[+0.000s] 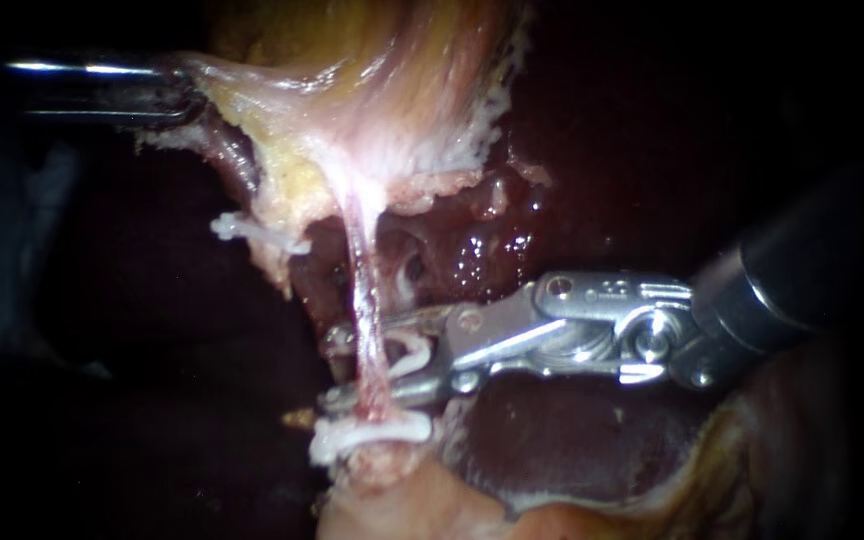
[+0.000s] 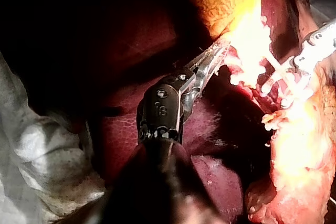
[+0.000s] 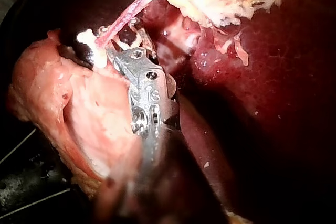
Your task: Clipping second clip right tube
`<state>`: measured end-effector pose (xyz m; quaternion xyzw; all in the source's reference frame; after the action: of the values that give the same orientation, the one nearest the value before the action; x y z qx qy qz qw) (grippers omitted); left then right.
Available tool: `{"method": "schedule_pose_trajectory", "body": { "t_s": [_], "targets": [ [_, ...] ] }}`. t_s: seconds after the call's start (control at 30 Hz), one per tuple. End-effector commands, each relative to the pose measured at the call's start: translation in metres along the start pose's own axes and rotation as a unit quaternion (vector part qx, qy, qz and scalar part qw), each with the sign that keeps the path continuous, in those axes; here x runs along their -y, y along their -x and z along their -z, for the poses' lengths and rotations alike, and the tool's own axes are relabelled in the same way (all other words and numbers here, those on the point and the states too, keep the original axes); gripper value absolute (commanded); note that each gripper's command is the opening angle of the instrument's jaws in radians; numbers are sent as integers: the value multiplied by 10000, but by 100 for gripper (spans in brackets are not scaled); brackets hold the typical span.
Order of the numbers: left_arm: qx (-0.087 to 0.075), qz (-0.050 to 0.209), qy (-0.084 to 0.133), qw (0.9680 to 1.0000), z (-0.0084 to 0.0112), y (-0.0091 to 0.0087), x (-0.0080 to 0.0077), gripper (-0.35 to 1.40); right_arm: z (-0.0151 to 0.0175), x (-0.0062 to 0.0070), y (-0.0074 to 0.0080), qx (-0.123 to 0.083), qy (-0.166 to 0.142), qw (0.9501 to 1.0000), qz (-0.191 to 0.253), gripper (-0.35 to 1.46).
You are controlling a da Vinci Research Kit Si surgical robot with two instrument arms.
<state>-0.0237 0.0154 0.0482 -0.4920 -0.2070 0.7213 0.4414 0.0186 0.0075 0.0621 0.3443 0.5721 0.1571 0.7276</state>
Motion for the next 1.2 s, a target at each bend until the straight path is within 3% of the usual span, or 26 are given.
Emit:
{"method": "schedule_pose_trajectory", "body": {
  "t_s": [0.03, 0.23, 0.47, 0.63, 0.93, 1.2],
  "targets": [
    [-2, 0, -2, 10000, 0, 0, 0, -35, 0, -2, 1, -7, 37, 10000, -4, 44],
    [-3, -1, -3, 10000, -1, 0, 0, -35, 5, -19, 5, -76, 441, 9989, 150, 49],
    [-3, -4, -3, 10000, -1, 1, 1, -35, 19, -33, 11, -59, 627, 9974, 350, 50],
    [10, -6, -8, 10000, -1, 1, 2, -35, 34, -34, 15, 72, 668, 9970, 377, 49],
    [10, -9, -7, 10000, -2, 2, 4, -35, 60, -35, 19, 70, 671, 9971, 359, 49],
    [10, -10, -8, 10000, -2, 2, 4, -35, 64, -33, 20, 71, 658, 9972, 360, 49]
  ]
}}
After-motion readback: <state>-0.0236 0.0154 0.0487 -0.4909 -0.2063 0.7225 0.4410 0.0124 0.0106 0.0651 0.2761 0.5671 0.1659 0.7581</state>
